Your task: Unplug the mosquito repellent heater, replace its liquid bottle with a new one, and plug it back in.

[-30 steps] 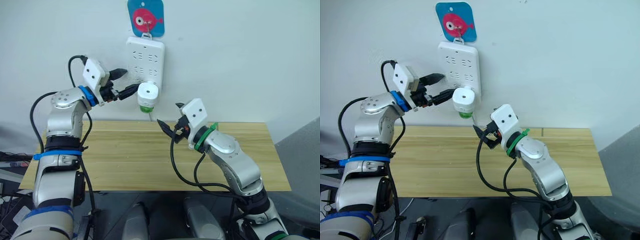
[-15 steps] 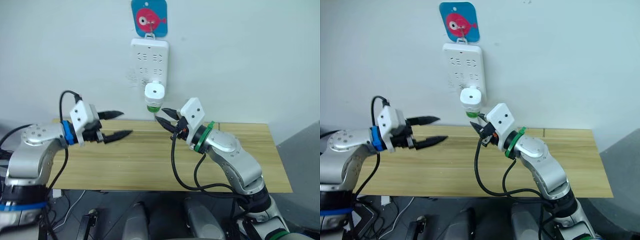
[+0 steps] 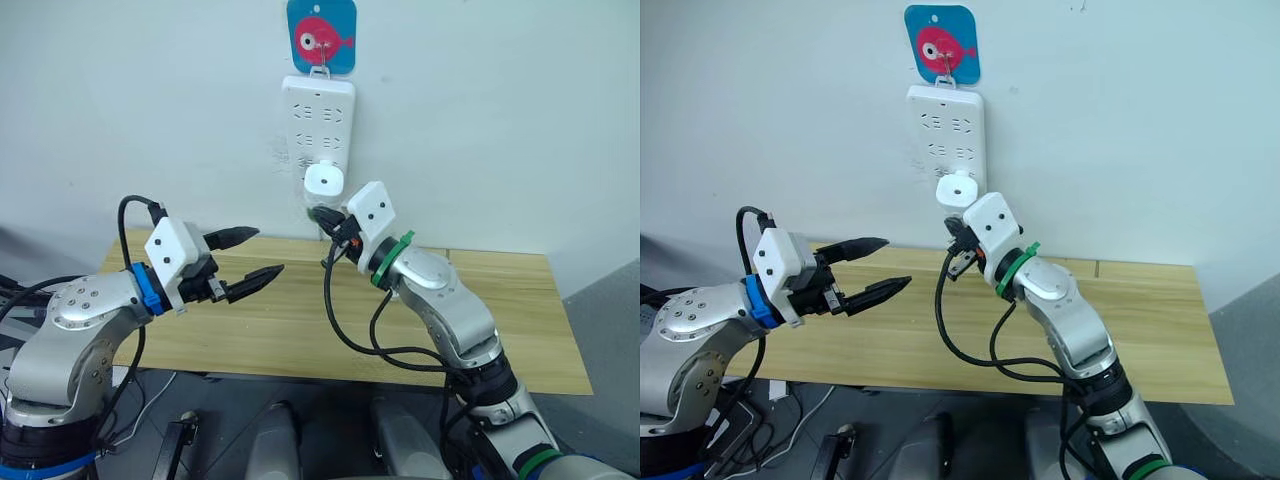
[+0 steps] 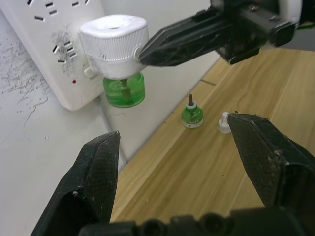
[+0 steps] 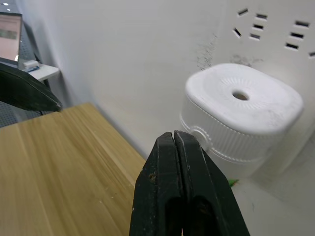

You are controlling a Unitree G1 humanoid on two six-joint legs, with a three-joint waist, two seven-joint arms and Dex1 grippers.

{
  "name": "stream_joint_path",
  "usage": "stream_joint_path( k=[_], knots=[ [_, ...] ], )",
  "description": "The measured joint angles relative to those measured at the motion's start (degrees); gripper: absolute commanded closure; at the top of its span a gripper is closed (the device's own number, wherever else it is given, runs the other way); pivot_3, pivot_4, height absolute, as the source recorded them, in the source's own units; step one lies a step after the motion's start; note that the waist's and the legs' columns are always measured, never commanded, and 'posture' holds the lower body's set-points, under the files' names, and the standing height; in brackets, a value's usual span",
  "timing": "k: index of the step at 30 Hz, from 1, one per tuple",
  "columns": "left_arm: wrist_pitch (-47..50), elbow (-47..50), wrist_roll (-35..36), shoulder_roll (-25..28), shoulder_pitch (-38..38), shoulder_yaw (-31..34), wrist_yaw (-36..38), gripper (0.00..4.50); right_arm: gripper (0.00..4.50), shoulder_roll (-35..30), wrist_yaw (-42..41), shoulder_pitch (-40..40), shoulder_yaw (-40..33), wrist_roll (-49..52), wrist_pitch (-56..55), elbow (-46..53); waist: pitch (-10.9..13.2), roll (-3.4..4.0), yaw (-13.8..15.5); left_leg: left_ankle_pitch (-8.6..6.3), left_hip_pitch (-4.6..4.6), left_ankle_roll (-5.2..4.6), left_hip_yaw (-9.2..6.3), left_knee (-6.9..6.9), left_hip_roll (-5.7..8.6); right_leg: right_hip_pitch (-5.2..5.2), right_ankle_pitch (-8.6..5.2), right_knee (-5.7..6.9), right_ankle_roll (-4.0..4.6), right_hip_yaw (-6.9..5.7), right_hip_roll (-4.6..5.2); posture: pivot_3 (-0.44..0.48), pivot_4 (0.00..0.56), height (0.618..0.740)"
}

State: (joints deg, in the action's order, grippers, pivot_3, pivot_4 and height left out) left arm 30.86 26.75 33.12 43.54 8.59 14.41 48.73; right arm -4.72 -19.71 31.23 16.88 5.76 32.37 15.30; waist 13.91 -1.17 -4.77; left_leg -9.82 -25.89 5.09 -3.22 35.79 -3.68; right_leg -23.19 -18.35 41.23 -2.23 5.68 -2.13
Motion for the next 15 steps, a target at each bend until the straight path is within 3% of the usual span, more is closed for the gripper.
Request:
stream_joint_path(
  k=[15],
  knots=[
    [0.25,-0.02,0.42,0.02,1.39,-0.53,-0.86,0.64,4.47,1.46,3.52,0.03,-0.05,-1.03,0.0,-0.58,0.0,0.0,0.0,0.01,0.0,0.01,-0.01,0.07,0.0,0.02,0.01,0.02,0.0,0.0,0.0,-0.038,0.205,0.718]
  ],
)
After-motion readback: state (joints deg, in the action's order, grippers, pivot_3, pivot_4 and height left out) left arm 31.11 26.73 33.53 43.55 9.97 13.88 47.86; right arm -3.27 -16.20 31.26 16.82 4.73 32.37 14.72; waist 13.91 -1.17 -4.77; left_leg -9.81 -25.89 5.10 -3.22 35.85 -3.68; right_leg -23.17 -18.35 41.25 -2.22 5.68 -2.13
